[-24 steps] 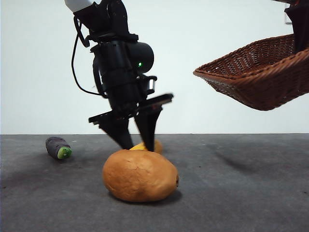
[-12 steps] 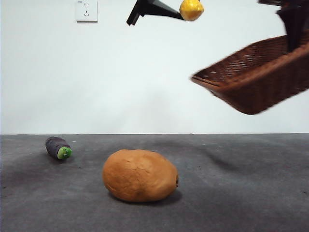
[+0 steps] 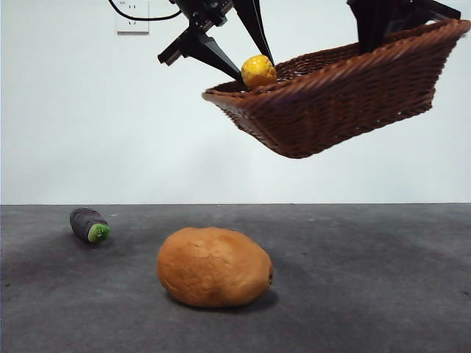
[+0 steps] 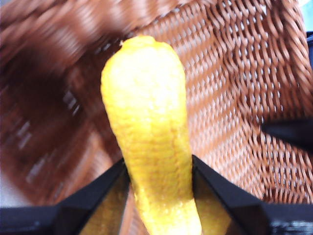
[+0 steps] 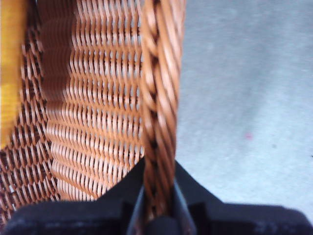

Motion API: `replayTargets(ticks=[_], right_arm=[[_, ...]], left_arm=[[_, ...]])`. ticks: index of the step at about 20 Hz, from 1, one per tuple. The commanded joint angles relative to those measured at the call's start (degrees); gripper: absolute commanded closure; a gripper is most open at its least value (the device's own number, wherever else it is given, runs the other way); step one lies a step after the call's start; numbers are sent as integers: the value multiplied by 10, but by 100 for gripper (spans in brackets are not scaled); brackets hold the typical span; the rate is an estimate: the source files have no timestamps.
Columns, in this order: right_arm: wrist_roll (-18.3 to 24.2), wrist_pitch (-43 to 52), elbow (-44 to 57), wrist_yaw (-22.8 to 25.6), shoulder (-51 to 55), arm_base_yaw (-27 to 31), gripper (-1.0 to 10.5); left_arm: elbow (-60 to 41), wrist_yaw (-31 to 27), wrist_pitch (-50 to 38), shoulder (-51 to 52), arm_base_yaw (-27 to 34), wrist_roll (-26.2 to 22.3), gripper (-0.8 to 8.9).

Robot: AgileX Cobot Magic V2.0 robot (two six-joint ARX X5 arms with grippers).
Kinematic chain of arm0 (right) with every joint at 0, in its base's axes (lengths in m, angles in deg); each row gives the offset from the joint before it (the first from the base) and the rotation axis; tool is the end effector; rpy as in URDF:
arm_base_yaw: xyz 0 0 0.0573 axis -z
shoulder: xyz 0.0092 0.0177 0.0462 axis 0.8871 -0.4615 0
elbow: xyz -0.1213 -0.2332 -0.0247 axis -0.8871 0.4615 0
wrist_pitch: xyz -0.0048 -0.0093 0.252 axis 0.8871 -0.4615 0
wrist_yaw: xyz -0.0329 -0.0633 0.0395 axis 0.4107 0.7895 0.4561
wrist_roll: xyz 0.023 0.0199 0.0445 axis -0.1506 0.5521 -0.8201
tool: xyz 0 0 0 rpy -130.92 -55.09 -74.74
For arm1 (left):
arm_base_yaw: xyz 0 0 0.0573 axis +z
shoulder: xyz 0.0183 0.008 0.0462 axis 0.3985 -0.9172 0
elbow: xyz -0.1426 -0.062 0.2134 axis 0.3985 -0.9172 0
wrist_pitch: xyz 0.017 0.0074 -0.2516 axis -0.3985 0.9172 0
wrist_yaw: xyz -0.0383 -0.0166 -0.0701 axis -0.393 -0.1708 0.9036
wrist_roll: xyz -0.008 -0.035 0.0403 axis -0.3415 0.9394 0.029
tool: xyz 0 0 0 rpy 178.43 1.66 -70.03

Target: Help me put the vegetables on the table into the basket

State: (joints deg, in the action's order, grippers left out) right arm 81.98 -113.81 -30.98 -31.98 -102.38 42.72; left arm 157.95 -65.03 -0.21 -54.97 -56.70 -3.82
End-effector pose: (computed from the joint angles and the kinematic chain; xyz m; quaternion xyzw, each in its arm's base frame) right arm 0.3030 0.1139 0.3665 -0.0222 0.5646 0.1861 0.8038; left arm 0.3336 -0.2308 0.3537 -0.1154 0.5051 -0.3165 0.7946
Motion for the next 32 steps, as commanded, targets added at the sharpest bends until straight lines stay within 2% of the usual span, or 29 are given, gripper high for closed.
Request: replayTargets(ticks=[1,2,5,9,12,16,18,21,25,32], right_arm=[[-14,7,4,-4,4,-8,963],[-14,7,4,-4,4,-9,963],[-13,6,4,-2,4,-9,963],[0,2,4,47,3,6,963],[13,-10,4,46,3,32,963],[19,-12,4,46,1,80,963],[23,-14,4,46,1,100,963],[41,-33,4,40,1,118,963],[47,-27,4,37,1,136,963],[58,-8,4,-15,0,135,963]], left_arm=[[-3,-2,0,-8,-2,-10,360],[-3,-2,-1,-8,-2,-10,302],[-3,-21,-2,-8,-10,-20,303],[-3,-95,-6,24,-12,-68,305],[-3,-91,50,76,-12,-183,306],[-3,-78,166,121,-28,-385,312],[-3,-53,208,123,-39,-399,314],[-38,-27,209,137,-40,-431,315],[-162,-27,208,139,-59,-489,314],[-357,-61,73,137,-93,-585,308]])
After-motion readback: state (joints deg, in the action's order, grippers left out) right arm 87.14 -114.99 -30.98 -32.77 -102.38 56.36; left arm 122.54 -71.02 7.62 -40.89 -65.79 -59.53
